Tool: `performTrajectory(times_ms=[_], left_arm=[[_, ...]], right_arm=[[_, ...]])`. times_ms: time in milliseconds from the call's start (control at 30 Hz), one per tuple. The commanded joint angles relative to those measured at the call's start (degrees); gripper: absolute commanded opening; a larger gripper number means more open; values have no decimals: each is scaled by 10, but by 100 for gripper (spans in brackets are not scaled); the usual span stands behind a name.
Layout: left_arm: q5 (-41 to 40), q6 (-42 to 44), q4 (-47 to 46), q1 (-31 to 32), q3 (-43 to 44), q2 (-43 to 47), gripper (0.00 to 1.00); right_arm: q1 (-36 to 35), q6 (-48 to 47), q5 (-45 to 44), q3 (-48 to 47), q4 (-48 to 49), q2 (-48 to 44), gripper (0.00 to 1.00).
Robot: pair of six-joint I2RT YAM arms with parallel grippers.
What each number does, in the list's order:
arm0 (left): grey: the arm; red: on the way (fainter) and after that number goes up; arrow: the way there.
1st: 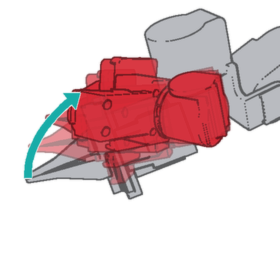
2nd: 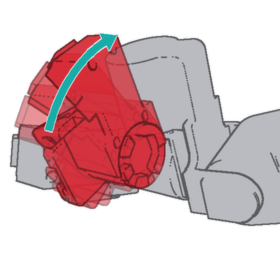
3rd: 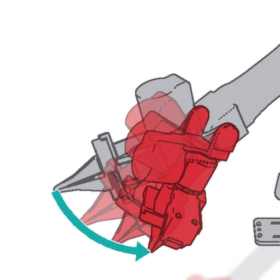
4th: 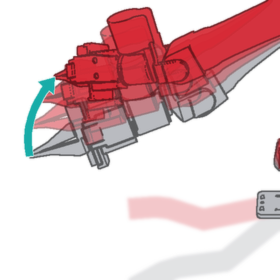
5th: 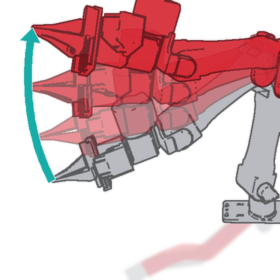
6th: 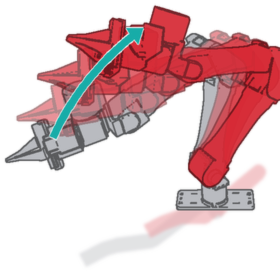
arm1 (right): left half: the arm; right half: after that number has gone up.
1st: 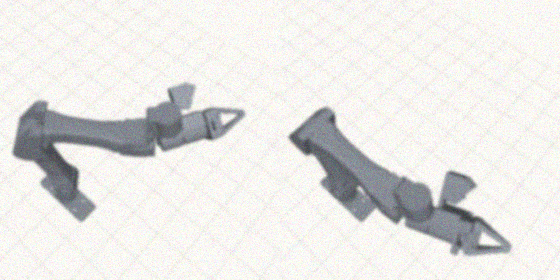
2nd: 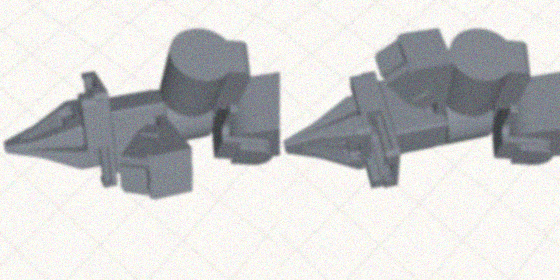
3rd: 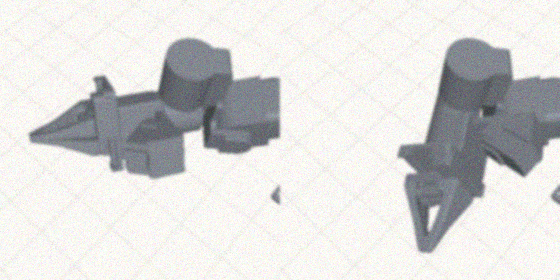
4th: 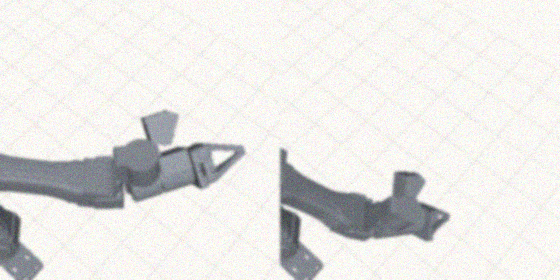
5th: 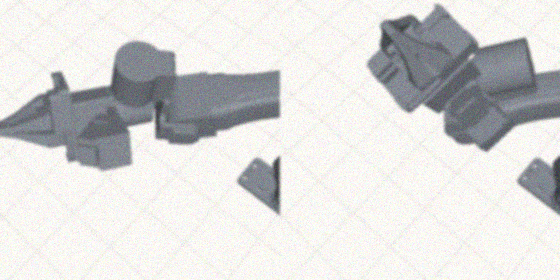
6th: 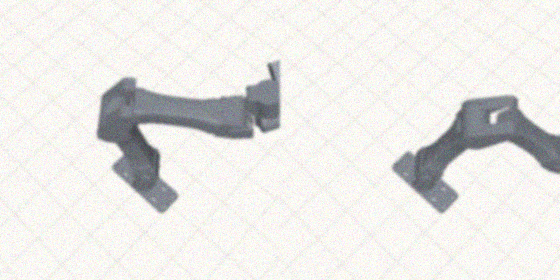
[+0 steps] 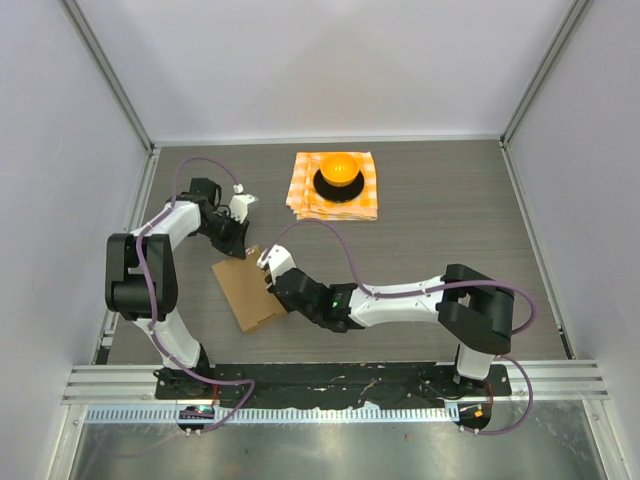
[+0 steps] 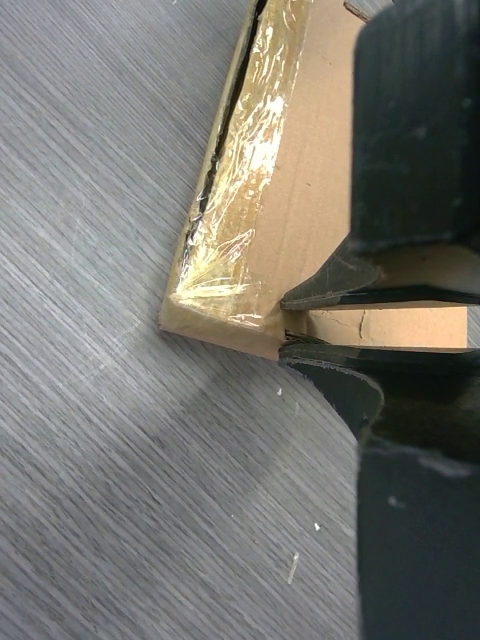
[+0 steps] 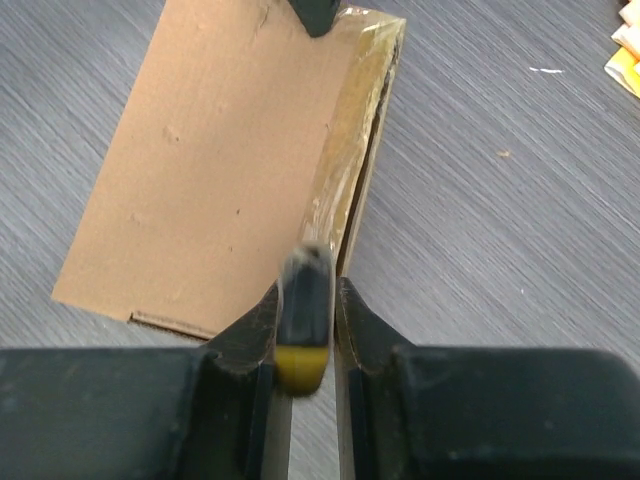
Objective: Unpack the express box
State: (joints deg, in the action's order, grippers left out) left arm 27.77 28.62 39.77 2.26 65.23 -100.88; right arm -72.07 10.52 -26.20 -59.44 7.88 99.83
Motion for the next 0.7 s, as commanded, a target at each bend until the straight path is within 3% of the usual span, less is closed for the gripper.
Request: performTrajectory(times_ms=[0, 400, 667], left_arm=[[-28, 40, 73, 2, -28, -43, 5], [-10, 61, 94, 2, -27, -53, 4], [-11, 60, 94, 2, -28, -54, 3]], right_arm=[[31, -22, 32, -34, 114, 28, 1], [64, -17, 68, -60, 197, 76, 1], [64, -8, 60, -28, 221, 60, 1]])
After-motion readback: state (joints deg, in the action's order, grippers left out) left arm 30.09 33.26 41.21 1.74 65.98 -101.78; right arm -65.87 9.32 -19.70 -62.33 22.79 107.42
